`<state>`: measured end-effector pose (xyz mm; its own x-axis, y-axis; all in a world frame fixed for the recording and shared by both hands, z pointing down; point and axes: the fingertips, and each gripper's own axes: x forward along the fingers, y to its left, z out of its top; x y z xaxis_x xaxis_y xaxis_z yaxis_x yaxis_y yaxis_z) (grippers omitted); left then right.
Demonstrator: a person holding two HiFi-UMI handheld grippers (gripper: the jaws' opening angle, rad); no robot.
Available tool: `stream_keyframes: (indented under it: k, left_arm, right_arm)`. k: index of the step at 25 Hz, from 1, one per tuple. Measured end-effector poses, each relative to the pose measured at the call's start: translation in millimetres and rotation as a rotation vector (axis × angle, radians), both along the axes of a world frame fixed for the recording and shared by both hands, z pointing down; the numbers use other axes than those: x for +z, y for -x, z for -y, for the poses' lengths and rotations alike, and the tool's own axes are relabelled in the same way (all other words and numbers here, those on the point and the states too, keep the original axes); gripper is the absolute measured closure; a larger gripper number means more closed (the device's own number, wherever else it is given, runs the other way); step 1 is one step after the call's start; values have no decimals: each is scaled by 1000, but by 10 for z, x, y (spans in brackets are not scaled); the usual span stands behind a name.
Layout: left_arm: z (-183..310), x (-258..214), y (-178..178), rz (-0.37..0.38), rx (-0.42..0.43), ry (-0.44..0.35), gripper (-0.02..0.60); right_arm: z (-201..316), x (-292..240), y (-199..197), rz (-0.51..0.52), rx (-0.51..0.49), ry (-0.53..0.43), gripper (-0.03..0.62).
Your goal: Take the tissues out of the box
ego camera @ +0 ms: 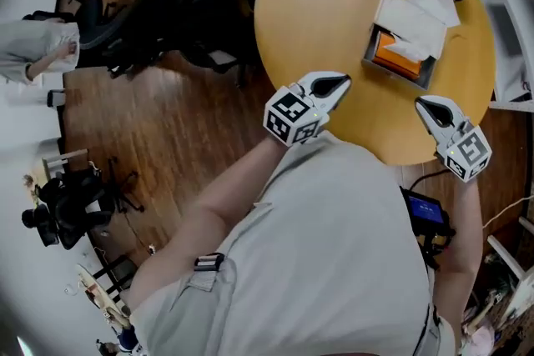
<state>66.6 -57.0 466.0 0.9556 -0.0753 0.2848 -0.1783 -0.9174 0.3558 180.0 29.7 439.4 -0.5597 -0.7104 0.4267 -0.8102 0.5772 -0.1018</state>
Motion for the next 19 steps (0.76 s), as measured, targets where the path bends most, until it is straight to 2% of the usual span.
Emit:
stream_keyframes:
  k: [3, 6, 19]
  left_arm:
    - [33, -20, -26, -15, 4, 62, 581]
    - [-20, 2, -32, -18, 1, 93, 581]
    - [-179, -65, -15, 44, 47, 5, 581]
  right_arm:
    - [-24, 28, 91, 9, -1, 63, 594]
    - [-109, 155, 126, 7, -27, 71, 594]
    - [0, 171, 225, 0, -58, 68, 594]
